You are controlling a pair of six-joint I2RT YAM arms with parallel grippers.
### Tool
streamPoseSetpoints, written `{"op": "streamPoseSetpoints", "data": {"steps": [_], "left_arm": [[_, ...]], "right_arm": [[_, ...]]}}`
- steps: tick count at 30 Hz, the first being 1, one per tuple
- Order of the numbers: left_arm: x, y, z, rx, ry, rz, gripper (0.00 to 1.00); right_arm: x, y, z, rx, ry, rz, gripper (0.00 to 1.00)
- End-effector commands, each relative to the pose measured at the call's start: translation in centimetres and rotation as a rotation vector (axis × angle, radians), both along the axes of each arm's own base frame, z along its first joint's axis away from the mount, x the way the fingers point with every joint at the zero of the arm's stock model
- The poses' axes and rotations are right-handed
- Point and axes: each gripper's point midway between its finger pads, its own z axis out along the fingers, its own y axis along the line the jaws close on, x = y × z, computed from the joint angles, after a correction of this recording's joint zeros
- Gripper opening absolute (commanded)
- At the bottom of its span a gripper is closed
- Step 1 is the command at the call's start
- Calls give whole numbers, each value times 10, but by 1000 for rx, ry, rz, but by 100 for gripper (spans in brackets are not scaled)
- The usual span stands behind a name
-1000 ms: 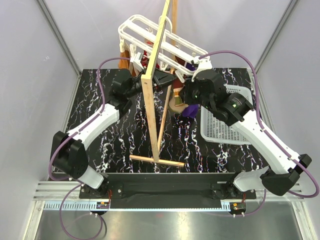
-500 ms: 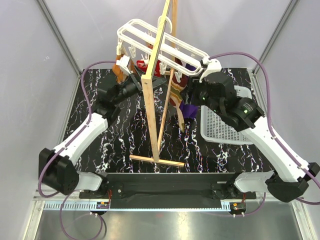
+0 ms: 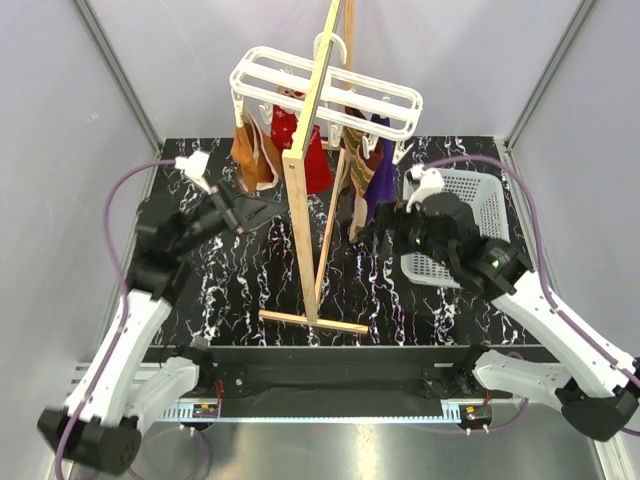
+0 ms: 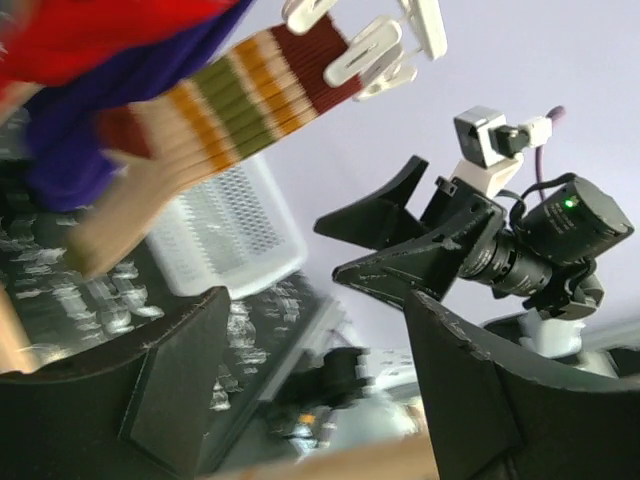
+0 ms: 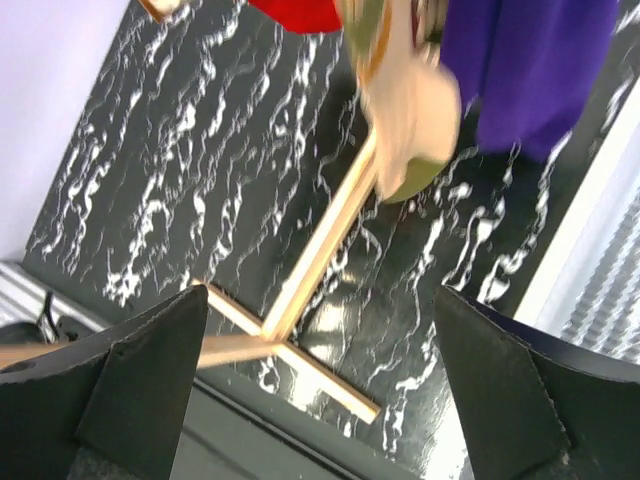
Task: Clip the socks to the hanger
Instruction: Clamp the sock onto the hanger, then reset both arms
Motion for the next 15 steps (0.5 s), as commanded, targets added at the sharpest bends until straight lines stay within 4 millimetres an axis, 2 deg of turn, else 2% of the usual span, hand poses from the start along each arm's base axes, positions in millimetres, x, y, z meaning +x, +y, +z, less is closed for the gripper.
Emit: {"op": "streamPoseSetpoints", "data": {"steps": [1,2,4,5,6,7,8,9,10,11,12,13,14,15], "left_arm": [[-19,30,-30,168,-38,118,76],[-29,36,-42,184,-47,140,76],[-35,43,-58,193,-49,167,78],[-45,45,-75,181,-42,168,78],[-48,45,-74,133,-56,175,78],[-62,47,-67,85,-116,177,79],[-63,46,-98,66,-67,177,79],[-67,47,-92,-12,-98,180,80],[-79,52,-86,-63,-167,197,81],[-77,51,-115,-74,-125,199,81],[-80,53,-120,-109,-118,206,81],[-91,56,-114,-144,-189,205,82],[-90,55,-133,-148,-158,204,82],[-92,56,-139,-171,-142,200,83]], "right_arm": [[-11,3,-2,142,-43,20,100],[-13,1,-8,159,-53,11,100],[-17,-7,-28,228,-93,-21,100],[-19,-10,-35,258,-108,-33,100],[-24,-14,-51,321,-137,-38,100],[-27,-15,-59,351,-151,-33,100],[-31,-17,-67,377,-166,-33,100],[-38,-25,-84,419,-173,-49,100],[-39,-32,-82,464,-204,-75,100],[-43,-37,-86,491,-216,-87,100],[-52,-46,-90,550,-249,-90,100],[-56,-52,-91,580,-268,-97,100],[-60,-57,-94,608,-281,-105,100],[-60,-59,-111,585,-230,-126,100]]}}
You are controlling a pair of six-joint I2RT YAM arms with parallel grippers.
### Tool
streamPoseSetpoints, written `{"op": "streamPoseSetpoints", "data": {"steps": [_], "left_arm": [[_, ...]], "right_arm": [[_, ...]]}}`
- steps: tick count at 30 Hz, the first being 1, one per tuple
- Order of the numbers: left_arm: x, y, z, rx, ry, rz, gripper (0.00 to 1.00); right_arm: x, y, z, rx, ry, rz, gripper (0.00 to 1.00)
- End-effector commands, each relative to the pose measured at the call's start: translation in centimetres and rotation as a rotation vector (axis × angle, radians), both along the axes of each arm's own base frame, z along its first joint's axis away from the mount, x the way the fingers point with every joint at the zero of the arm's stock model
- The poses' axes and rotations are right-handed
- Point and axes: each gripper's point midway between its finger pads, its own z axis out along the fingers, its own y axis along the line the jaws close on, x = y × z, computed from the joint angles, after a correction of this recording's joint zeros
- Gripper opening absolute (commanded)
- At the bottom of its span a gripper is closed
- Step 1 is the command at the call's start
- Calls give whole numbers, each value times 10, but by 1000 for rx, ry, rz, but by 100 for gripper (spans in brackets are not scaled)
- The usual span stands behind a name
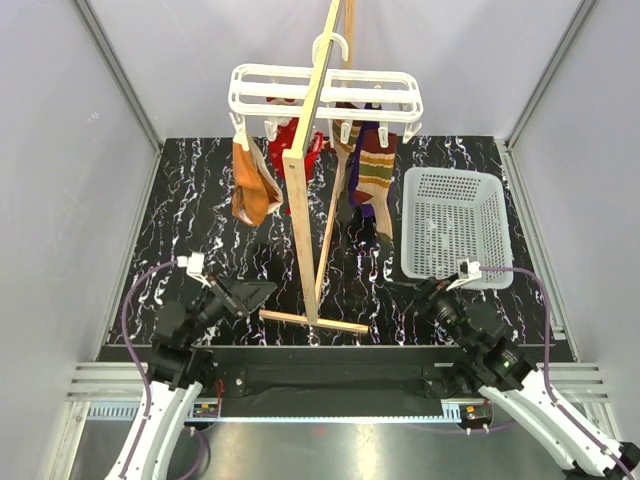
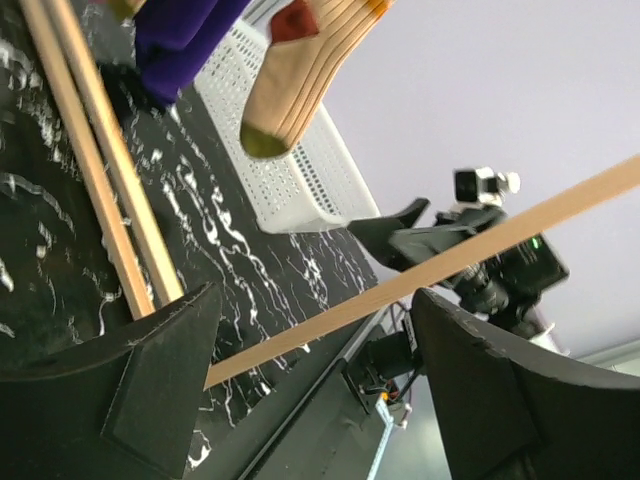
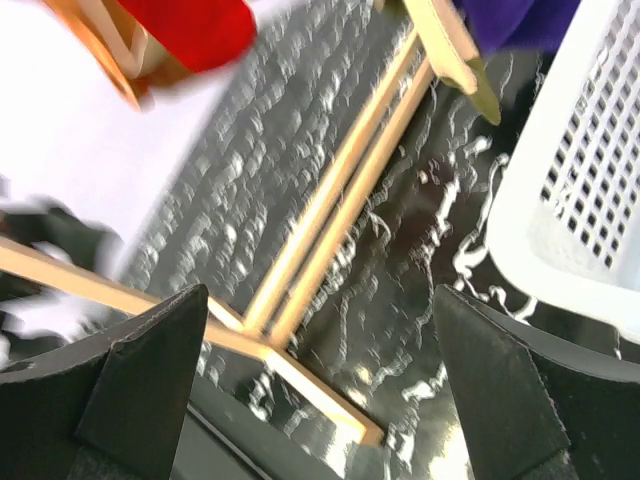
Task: Clip the socks to the hanger
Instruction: Reset both arms
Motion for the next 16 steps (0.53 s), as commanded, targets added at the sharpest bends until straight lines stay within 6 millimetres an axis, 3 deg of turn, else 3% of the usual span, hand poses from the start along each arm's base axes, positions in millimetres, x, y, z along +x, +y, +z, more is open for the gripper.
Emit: {"op": "streamPoseSetpoints", "data": {"steps": [1,2,4,5,6,9,12,16], "left_arm": [[-15,0,19,-123,-104,-36,83],[-15,-5,6,-113,-68,-68,83],[-22,-9,8,-150,-66,-122,83],[-16,-11,-15,-161,-18,-123,83],[-18,-11,-11,-200,-34,-135,83],[-16,-14,-30,-201,0,-154,83],[-14,-13,-36,-164,-13,-140,83],[-17,-14,-32,-166,-40,-154,83]], "right_arm": [[7,-12,28,149,-39,-97,100],[12,-14,19,140,20,-137,100],[17,-15,-2,148,128,-190,100],[17,-13,-20,152,161,-192,100],[17,-9,-10,212,114,-167,100],[11,-5,-20,331,90,-129,100],[15,0,-26,313,113,-131,100],[12,7,-15,330,81,-81,100]]}}
